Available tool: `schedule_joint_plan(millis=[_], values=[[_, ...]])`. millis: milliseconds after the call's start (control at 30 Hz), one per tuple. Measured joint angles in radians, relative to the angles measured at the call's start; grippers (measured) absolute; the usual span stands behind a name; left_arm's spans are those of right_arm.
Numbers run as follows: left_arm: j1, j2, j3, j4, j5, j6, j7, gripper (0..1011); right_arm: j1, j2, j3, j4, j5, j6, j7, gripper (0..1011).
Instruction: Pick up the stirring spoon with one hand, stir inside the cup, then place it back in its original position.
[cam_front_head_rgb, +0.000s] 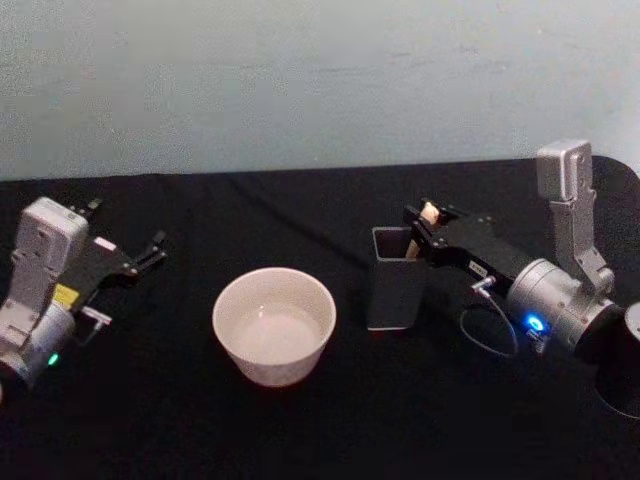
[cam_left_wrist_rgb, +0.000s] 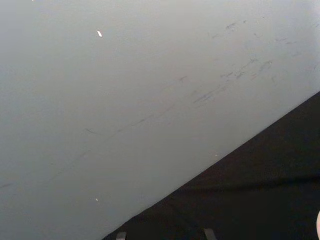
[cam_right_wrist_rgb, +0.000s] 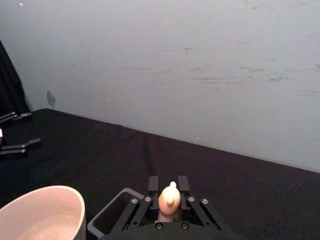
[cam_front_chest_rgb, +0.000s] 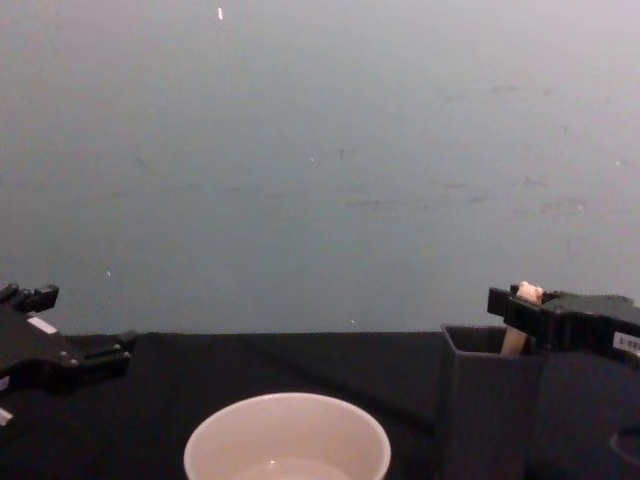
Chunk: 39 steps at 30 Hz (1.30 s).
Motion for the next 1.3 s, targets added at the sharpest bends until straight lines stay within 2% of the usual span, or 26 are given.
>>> schedule_joint_plan(millis=[67,400,800,1300], values=[[0.0,0.0,0.0,0.0,0.0,0.0,0.0,1001,0.0,0.0,0.0,0.0,0.0,0.0,0.0,211],[0.0,0.0,0.0,0.0,0.0,0.0,0.0,1001,-0.009,-0.009,0.012,-0.013,-0.005,0.0,0.015,211],[0.0,0.0,0.0,0.0,0.0,0.0,0.0,1001,-0.009,-0.009,0.04,-0.065,-0.011,-0.014,0.042,211],[0.0,0.0,0.0,0.0,0.0,0.0,0.0,1001,0.018,0.0,0.08,-0.141,0.037,-0.066,0.084,211]])
